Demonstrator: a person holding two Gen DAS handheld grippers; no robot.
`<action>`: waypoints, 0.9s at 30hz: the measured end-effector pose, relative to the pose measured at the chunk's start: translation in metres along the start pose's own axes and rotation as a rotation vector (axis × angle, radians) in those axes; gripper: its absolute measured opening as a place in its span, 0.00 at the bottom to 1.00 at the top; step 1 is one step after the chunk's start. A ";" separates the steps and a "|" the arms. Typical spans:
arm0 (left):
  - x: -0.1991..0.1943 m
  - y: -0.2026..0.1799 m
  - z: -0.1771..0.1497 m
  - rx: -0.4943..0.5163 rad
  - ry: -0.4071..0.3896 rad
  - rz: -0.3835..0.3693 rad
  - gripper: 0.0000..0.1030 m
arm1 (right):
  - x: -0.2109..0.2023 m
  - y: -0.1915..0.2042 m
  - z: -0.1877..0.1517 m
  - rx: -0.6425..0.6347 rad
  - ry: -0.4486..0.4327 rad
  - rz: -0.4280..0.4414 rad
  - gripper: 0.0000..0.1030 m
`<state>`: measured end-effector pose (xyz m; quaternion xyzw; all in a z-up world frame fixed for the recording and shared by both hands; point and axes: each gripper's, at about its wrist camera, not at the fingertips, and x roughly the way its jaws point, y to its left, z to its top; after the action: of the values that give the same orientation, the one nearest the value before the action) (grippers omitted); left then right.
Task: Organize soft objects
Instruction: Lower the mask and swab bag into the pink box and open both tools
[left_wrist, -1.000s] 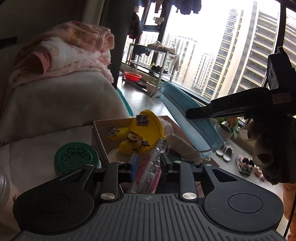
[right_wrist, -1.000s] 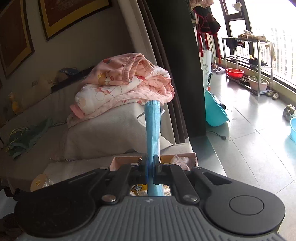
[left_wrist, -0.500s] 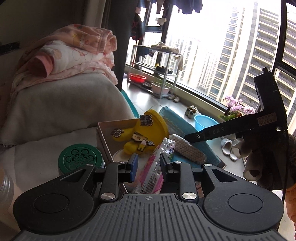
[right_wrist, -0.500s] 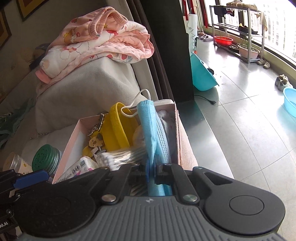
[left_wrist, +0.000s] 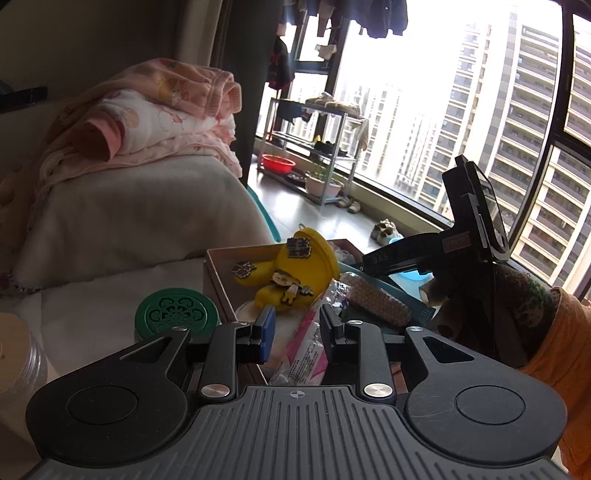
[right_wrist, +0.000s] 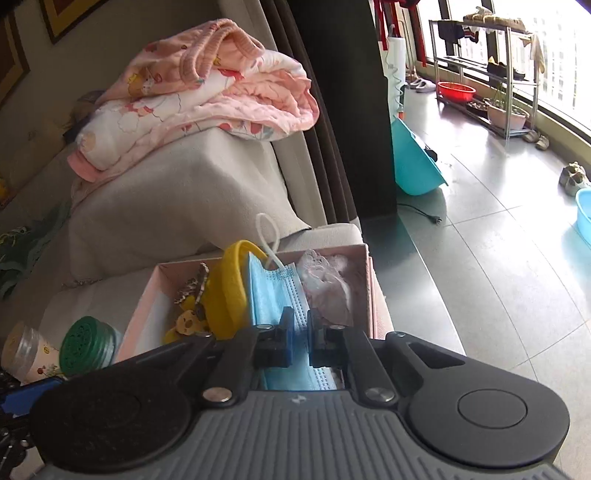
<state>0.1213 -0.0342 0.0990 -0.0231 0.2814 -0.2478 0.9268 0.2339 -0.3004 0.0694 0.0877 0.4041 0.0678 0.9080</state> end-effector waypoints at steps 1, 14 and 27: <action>0.000 0.002 0.000 -0.002 0.000 0.002 0.28 | 0.002 -0.002 -0.002 0.001 -0.007 -0.016 0.03; -0.001 0.010 -0.010 -0.053 0.009 0.003 0.28 | -0.045 -0.002 -0.023 0.012 -0.031 0.119 0.03; -0.043 0.019 -0.025 -0.033 0.040 0.158 0.28 | -0.109 0.023 -0.054 -0.004 -0.227 0.056 0.23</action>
<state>0.0852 0.0049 0.0962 -0.0112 0.3050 -0.1696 0.9371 0.1199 -0.2929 0.1172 0.1041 0.2957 0.0835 0.9459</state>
